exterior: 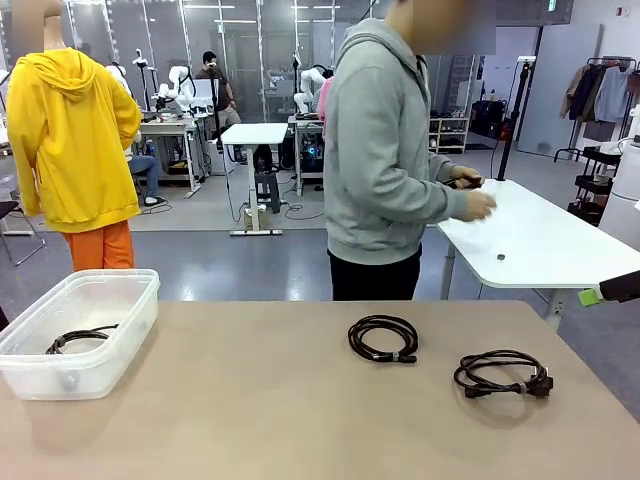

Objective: Organize and store the cables.
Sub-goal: Place the Power Cable into the Organizing box.

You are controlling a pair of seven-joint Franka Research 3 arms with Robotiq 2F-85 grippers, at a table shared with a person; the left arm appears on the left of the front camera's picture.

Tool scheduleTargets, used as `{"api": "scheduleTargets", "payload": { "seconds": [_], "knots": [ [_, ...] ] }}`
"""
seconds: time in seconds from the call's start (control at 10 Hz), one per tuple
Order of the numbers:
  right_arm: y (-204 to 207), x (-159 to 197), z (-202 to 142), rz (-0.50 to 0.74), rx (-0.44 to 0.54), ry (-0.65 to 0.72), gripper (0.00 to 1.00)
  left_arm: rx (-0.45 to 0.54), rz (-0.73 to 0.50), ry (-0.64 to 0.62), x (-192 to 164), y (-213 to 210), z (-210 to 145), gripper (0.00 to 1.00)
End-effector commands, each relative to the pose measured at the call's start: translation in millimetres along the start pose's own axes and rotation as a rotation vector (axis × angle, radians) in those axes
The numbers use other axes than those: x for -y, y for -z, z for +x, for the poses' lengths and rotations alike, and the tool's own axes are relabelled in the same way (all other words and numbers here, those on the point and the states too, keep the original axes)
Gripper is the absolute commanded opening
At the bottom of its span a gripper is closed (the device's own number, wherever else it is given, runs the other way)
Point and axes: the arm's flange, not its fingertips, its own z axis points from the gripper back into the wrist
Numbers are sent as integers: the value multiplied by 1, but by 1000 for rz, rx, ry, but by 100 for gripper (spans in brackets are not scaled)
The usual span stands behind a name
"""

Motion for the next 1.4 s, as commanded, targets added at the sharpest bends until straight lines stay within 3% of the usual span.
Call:
{"api": "scheduleTargets", "payload": {
  "seconds": [0.0, 0.2, 0.4, 1.3],
  "knots": [
    [-1, 0, 0, -4, -8, 3, 100, 33, -46, -14, 8, -7, -21, 100],
    [-1, 0, 0, -4, -8, 3, 100, 170, 26, 78, 40, -12, -57, 100],
    [-1, 0, 0, -4, -8, 3, 100, 227, 42, 154, 50, -10, -75, 100],
    [-1, 0, 0, -4, -8, 3, 100, 196, 13, 125, 54, -22, -77, 100]
  ]
}}
